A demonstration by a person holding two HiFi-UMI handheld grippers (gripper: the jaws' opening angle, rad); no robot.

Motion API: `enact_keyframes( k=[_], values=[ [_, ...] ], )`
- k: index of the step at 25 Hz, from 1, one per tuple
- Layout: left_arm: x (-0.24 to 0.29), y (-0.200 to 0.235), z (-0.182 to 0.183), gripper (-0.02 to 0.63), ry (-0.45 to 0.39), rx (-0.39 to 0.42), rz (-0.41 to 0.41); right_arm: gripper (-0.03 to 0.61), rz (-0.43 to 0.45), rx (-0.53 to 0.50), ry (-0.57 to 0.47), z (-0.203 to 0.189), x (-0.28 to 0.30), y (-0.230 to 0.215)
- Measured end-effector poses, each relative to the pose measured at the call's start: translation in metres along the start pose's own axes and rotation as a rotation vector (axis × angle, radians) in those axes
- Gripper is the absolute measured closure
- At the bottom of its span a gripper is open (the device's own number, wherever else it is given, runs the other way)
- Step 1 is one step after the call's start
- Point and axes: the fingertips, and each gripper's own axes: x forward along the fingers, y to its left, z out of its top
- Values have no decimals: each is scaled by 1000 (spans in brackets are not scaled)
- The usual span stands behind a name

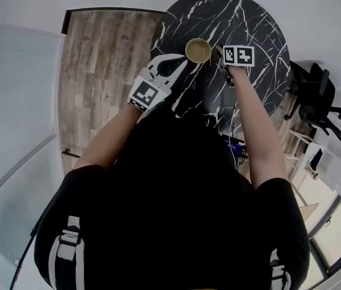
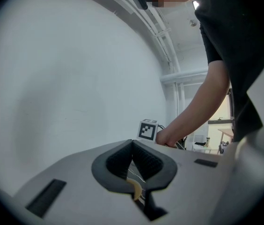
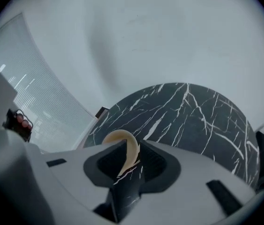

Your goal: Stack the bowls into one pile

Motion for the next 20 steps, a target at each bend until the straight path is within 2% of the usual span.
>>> enact_keyframes(
  k=[3, 10, 17, 20],
  values=[
    [8, -13, 8, 609, -8, 2, 1, 494, 17, -80, -100, 6, -31, 3],
    [29, -47, 31, 609, -19, 26, 0, 495, 128, -261, -371, 15, -120, 27],
    [44, -84, 58, 609, -26, 43, -7, 502, 246, -311, -604, 4, -217, 52],
    [47, -99, 73, 609, -43, 43, -15, 524, 287, -325, -718, -3, -254, 60]
  ],
)
